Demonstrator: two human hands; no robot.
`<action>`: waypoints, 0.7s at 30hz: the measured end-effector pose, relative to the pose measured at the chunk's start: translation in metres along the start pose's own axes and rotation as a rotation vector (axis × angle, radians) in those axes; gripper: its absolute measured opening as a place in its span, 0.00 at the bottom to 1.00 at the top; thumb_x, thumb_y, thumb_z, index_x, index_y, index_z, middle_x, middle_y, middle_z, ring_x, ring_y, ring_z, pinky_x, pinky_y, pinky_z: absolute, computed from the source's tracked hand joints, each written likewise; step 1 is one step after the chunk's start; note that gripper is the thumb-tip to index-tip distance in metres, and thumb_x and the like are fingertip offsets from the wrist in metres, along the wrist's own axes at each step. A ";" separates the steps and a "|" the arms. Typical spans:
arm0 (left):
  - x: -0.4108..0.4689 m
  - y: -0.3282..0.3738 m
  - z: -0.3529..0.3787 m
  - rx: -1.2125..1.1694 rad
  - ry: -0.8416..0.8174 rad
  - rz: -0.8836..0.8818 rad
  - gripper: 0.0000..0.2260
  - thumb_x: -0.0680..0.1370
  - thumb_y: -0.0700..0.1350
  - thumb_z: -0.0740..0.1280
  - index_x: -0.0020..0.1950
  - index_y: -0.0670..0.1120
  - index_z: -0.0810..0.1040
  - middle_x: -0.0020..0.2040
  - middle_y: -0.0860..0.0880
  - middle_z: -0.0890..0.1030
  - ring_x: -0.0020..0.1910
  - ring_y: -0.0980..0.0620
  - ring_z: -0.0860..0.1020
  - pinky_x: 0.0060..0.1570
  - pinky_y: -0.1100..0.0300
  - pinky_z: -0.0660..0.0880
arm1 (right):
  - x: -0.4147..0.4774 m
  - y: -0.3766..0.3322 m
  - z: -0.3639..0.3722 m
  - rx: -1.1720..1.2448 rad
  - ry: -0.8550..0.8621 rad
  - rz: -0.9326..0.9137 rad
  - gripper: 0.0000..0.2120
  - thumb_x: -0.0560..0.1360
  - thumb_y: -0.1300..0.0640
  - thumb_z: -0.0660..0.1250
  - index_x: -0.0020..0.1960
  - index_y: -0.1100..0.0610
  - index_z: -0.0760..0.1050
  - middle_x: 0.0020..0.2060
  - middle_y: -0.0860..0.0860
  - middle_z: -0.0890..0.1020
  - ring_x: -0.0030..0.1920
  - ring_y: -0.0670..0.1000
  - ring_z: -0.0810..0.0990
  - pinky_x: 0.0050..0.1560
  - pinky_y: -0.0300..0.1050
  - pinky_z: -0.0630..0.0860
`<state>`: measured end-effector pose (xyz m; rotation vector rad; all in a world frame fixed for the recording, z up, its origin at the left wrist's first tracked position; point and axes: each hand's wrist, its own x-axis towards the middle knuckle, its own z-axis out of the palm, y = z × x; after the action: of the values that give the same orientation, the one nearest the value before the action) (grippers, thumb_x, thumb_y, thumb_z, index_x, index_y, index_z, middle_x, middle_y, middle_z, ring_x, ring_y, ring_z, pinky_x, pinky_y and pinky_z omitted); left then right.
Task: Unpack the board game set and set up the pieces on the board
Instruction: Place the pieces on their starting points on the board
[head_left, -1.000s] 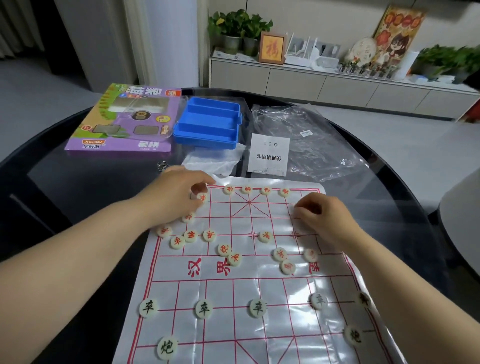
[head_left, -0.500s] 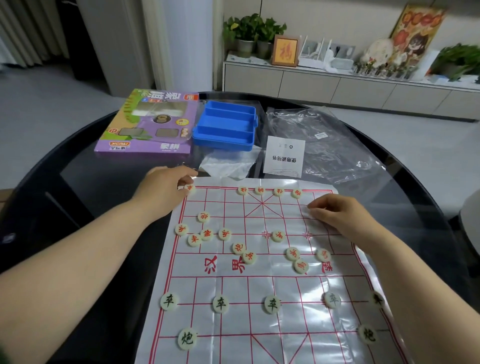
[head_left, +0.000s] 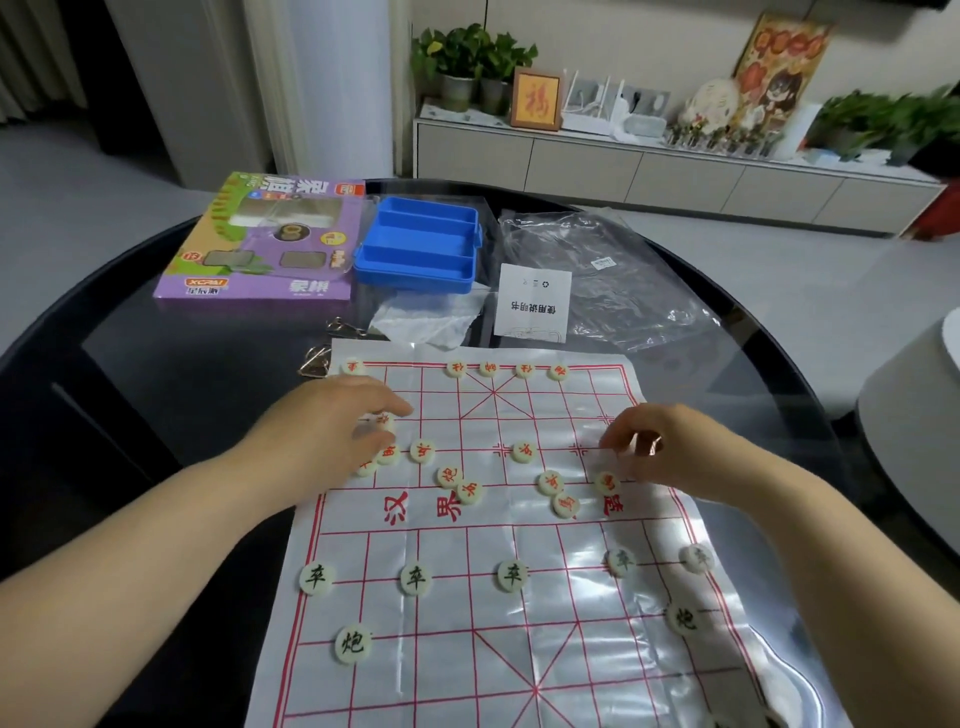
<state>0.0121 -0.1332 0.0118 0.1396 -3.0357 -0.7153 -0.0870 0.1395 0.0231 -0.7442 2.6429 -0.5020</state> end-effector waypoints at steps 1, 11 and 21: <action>-0.005 0.000 0.002 -0.008 -0.005 0.024 0.14 0.76 0.45 0.64 0.61 0.55 0.74 0.64 0.57 0.72 0.59 0.61 0.68 0.58 0.69 0.63 | -0.003 0.000 0.001 -0.021 -0.015 0.002 0.09 0.72 0.61 0.67 0.50 0.50 0.76 0.41 0.44 0.75 0.38 0.43 0.72 0.38 0.29 0.68; -0.022 -0.011 0.014 -0.038 0.040 0.058 0.17 0.75 0.45 0.66 0.63 0.54 0.72 0.55 0.64 0.66 0.56 0.65 0.62 0.56 0.75 0.56 | -0.013 -0.007 0.016 -0.156 -0.017 -0.033 0.12 0.74 0.59 0.63 0.57 0.52 0.75 0.46 0.46 0.70 0.45 0.46 0.70 0.42 0.33 0.64; -0.022 -0.035 0.021 -0.089 0.228 -0.077 0.16 0.75 0.43 0.65 0.62 0.45 0.75 0.64 0.50 0.73 0.67 0.50 0.66 0.68 0.58 0.53 | 0.021 -0.024 0.003 0.006 0.202 -0.047 0.06 0.73 0.54 0.66 0.48 0.55 0.76 0.36 0.43 0.72 0.39 0.47 0.71 0.36 0.35 0.67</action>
<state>0.0362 -0.1535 -0.0226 0.3148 -2.7906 -0.7795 -0.0919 0.1083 0.0254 -0.7939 2.8129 -0.6290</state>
